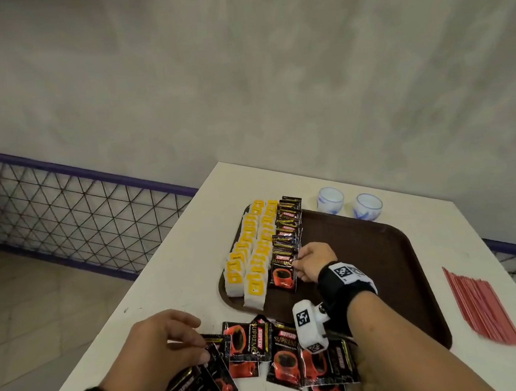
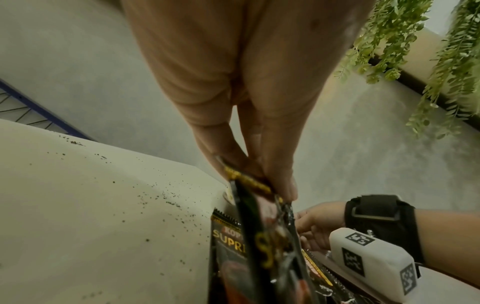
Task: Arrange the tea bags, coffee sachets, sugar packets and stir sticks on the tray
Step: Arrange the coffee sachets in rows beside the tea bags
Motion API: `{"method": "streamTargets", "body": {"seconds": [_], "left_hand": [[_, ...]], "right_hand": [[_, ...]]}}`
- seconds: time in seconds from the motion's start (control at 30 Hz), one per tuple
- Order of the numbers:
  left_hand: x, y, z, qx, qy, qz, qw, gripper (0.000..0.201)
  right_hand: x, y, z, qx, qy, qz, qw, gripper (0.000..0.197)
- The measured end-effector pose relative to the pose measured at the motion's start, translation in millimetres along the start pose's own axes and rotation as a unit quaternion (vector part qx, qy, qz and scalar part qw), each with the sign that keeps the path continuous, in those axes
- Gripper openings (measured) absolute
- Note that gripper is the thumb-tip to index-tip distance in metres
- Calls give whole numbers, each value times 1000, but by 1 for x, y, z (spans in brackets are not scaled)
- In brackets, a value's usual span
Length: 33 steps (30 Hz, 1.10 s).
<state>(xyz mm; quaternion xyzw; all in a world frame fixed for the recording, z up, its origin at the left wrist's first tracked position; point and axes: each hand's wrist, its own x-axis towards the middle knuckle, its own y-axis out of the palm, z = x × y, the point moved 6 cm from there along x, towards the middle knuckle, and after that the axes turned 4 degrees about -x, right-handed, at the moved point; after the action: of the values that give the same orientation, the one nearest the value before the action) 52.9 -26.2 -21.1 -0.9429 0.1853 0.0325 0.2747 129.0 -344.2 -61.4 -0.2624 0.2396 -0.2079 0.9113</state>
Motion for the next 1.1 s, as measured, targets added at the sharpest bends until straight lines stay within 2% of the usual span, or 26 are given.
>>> {"method": "streamTargets", "body": {"seconds": [0.23,0.37,0.47,0.57,0.63,0.73,0.8,0.9,1.0,1.1], "left_hand": [[2,5,-9,-12,20,14,1000,19],[5,8,-25,-16,43,23,999,20],[6,7,-41,-19,66,28,997,24],[6,8,-61,-67,93,56,992,24],[6,11,-74,-135,99,82,983,15],[3,15,-89,-203,112,97,968,7],[0,19,-94,-212,126,98,964,17],[-5,21,-93,-187,137,56,971,30],[-13,24,-81,-132,106,33,985,39],[-22,38,-63,-118,52,95,987,38]], "right_hand": [[8,-2,-5,-26,-38,-34,998,25],[-11,-17,7,-49,-94,-18,994,28],[-66,-22,29,-47,-178,85,979,25],[-144,-12,42,-34,-269,248,930,34],[-182,-3,38,-18,-283,307,908,35],[-204,1,26,4,-292,265,919,15],[-207,-2,17,17,-280,227,933,8],[-211,-6,8,55,-239,193,950,8],[-213,-15,0,94,-197,148,965,6],[-216,-21,-2,103,-180,122,971,8]]}}
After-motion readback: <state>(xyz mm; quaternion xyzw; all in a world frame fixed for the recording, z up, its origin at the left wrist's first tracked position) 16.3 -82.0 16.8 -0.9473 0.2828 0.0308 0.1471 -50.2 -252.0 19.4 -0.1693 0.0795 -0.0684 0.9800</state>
